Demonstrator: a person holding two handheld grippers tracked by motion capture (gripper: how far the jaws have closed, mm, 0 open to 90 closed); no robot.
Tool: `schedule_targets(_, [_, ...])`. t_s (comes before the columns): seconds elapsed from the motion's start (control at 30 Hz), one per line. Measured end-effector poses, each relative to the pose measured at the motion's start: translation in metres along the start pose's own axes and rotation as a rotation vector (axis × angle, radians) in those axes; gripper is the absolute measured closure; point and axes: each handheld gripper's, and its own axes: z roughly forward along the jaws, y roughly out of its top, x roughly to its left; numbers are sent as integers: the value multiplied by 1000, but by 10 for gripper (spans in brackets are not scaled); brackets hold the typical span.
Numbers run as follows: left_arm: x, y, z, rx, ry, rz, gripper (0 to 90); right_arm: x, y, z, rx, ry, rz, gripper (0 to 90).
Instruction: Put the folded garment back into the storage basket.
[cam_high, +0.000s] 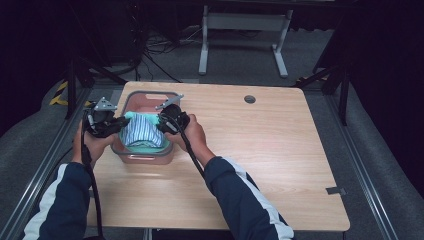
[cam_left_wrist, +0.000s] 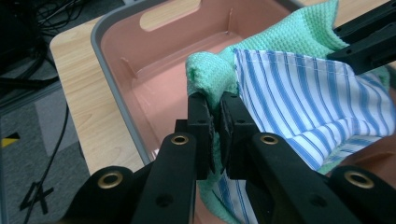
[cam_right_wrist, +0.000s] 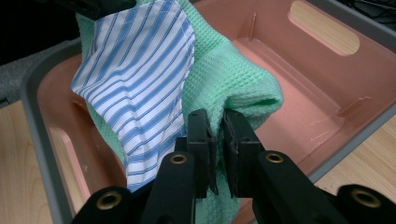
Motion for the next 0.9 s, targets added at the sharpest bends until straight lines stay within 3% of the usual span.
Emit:
schedule_targets(0.33, [-4,-3,12,32,16,6,818,-3,-8,9,35,-24,-1,794])
schedule_targets(0.43, [-4,-4,13,41,40,-3,747,-3,-10,11,46,-22,-3,782])
schedule_targets(0.63, [-5,-5,8,6,35,-19,715,-2,-15,11,60,-61,-10,685])
schedule_targets(0.73, [-8,-6,3,-10,29,-8,703,-2,-17,9,61,-54,-13,639])
schedule_targets(0.9, [-20,-9,-4,-53,5,-7,674,5,-18,-4,69,-31,-59,545])
